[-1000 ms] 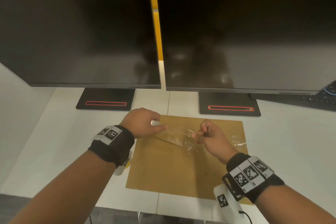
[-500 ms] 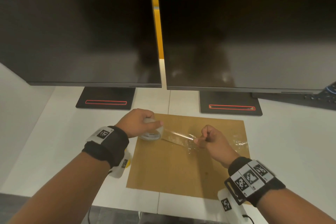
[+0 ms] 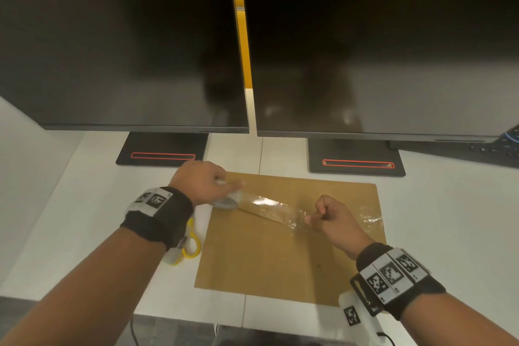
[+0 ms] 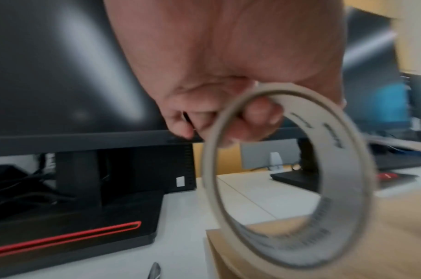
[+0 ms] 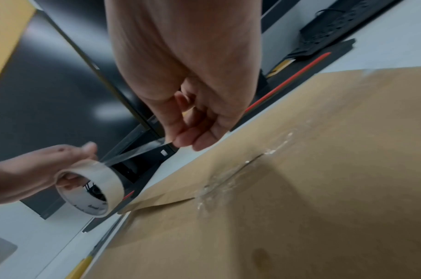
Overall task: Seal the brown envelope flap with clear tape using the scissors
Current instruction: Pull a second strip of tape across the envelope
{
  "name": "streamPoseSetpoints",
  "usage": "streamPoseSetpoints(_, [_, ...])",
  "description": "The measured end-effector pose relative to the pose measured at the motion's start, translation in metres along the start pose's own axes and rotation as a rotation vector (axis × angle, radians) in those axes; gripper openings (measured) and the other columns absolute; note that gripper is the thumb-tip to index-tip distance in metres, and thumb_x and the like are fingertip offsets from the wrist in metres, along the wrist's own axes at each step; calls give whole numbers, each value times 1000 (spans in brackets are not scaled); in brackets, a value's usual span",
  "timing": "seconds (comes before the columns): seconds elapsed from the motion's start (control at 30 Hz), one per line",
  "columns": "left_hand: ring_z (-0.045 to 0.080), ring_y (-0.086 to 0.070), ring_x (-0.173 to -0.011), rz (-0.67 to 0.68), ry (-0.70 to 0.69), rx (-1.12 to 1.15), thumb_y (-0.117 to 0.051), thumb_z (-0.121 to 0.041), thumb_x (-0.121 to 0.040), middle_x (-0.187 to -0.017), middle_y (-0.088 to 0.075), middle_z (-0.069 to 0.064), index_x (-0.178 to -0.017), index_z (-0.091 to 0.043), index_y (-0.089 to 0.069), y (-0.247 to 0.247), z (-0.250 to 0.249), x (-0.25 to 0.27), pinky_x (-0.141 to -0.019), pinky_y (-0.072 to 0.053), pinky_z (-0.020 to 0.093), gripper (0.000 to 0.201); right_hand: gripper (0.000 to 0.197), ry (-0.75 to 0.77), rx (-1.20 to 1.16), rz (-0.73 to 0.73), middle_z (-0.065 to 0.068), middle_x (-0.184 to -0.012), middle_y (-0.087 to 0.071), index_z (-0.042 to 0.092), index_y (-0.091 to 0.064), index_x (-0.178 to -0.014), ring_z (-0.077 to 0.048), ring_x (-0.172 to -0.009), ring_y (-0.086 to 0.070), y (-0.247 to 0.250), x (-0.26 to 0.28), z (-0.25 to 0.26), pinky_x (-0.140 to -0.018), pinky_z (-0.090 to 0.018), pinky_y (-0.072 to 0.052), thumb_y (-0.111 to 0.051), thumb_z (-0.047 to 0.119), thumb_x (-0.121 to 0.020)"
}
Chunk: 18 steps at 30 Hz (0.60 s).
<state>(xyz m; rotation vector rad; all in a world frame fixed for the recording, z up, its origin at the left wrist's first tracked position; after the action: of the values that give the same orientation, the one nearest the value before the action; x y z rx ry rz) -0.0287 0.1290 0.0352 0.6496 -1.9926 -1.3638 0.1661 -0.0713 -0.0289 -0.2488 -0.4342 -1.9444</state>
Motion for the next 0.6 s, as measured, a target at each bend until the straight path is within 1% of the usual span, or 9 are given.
streamPoseSetpoints(0.07, [16, -41, -54, 52, 23, 279, -41, -83, -67, -54, -38, 0, -59, -10, -47, -3, 11, -1, -59, -35, 34, 74, 41, -9, 26, 2, 3, -55, -35, 18, -33, -65, -7, -48, -32, 2, 1, -2, -46, -13, -33, -61, -6, -83])
streamPoseSetpoints(0.1, [16, -41, -55, 75, 6, 322, -45, -81, -67, -56, -38, 0, -62, -9, -48, -4, 12, 0, -60, -35, 33, 72, 41, -11, 44, 8, 3, -55, -35, 18, -33, -65, -7, -48, -32, 1, 2, -2, -46, -12, -33, -61, -5, -83])
streamPoseSetpoints(0.13, [16, -42, -56, 96, -11, 318, -48, -78, -68, -57, -40, 0, -63, -9, -49, -5, 11, 1, -61, -35, 32, 69, 40, -14, 62, 16, 2, -56, -35, 19, -33, -65, -7, -49, -32, 1, 2, -3, -46, -13, -33, -61, -4, -83])
streamPoseSetpoints(0.2, [16, -46, -58, 81, -31, 253, -55, -69, -73, -57, -44, -2, -64, -12, -52, -5, 6, 2, -60, -36, 32, 58, 40, -19, 95, 29, 3, -57, -35, 19, -33, -65, -9, -51, -32, -2, 2, -3, -47, -15, -32, -60, -4, -83])
streamPoseSetpoints(0.27, [17, -51, -63, 30, -46, 114, -57, -62, -79, -58, -48, -5, -63, -21, -52, -3, 3, 3, -61, -40, 32, 45, 39, -19, 156, 27, 3, -58, -36, 20, -33, -65, -11, -52, -31, -3, 1, -1, -45, -13, -30, -59, -3, -83])
streamPoseSetpoints(0.37, [14, -50, -67, -7, -74, -128, -51, -66, -81, -61, -45, -11, -68, -30, -49, 0, 0, 5, -62, -42, 29, 38, 38, -9, 206, 18, 3, -58, -35, 19, -32, -65, -12, -52, -29, -2, 1, 2, -40, -11, -28, -58, -2, -84])
streamPoseSetpoints(0.43, [14, -52, -69, -5, -72, -212, -48, -69, -81, -61, -46, -12, -72, -31, -52, 1, -1, 5, -63, -43, 28, 39, 37, -4, 232, 22, 3, -59, -35, 19, -32, -66, -12, -52, -30, -4, 1, 5, -40, -11, -28, -57, -2, -84])
streamPoseSetpoints(0.5, [14, -51, -69, -1, -27, -230, -47, -71, -80, -59, -43, -12, -70, -30, -49, 1, 0, 4, -62, -40, 27, 43, 34, 8, 266, 12, 2, -60, -36, 18, -34, -67, -12, -53, -31, -5, 1, 6, -41, -9, -29, -56, -2, -84])
streamPoseSetpoints(0.6, [13, -44, -57, 22, 7, -128, -40, -79, -76, -52, -39, -6, -56, -22, -43, -2, 7, 2, -57, -36, 27, 60, 31, 6, 328, -2, 0, -65, -39, 16, -35, -69, -13, -57, -34, -4, 3, 5, -44, -9, -31, -56, -1, -84])
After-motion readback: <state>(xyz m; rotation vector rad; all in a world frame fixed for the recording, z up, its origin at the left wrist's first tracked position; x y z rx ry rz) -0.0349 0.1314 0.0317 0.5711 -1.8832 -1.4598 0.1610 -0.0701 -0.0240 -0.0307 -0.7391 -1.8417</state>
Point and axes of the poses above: each hand's wrist, its own x-axis away from the middle knuckle, its own y-axis out of the back of the hand, z = x × y, the point moved 5 cm from there along -x, towards the middle knuckle
